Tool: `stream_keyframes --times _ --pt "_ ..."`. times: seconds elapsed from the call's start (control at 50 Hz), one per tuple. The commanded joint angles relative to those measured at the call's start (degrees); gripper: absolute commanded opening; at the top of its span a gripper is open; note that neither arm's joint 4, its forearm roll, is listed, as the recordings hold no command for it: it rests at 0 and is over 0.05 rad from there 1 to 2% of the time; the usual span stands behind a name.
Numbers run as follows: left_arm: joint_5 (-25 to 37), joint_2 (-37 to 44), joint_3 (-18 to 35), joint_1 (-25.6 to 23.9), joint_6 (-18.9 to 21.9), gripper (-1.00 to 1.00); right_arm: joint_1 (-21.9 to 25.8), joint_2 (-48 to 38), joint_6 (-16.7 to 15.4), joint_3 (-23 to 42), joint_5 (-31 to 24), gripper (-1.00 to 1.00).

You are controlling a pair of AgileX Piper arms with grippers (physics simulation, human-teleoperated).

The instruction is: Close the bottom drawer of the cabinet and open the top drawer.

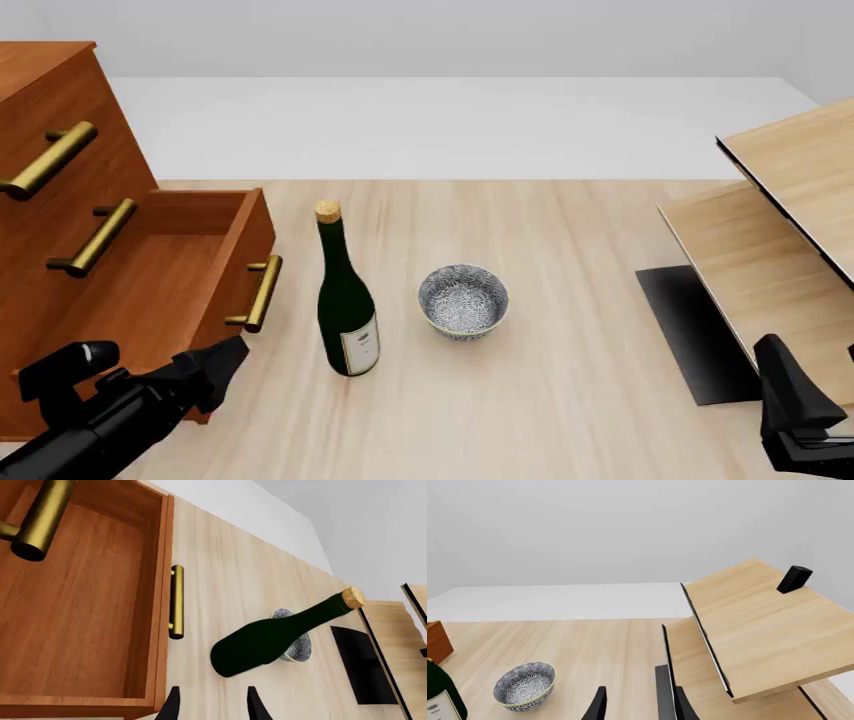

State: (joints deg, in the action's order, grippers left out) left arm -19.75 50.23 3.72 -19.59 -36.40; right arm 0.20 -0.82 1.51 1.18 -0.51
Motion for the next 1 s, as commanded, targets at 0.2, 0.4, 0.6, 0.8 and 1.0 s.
stream_keyframes --times 0.2,0.4,0.6,0.8,1.0 --pt "-3.96 4.64 -1.73 4.63 1.51 1.00 -0.01 -0.59 0.00 0.08 0.58 1.00" --pt "-6.47 7.08 -2.48 6.75 2.37 1.00 0.09 -0.55 0.07 0.19 0.47 1.00" --pt "-6.55 7.37 -1.98 10.01 4.12 1.00 0.19 -0.62 0.13 0.16 0.56 1.00" --pt "-6.73 7.65 -1.63 12.40 5.30 1.00 0.25 -0.83 0.27 0.32 0.69 1.00" --pt "-7.49 8.72 -1.42 14.18 6.32 1.00 0.18 -1.02 0.30 0.26 0.94 1.00"
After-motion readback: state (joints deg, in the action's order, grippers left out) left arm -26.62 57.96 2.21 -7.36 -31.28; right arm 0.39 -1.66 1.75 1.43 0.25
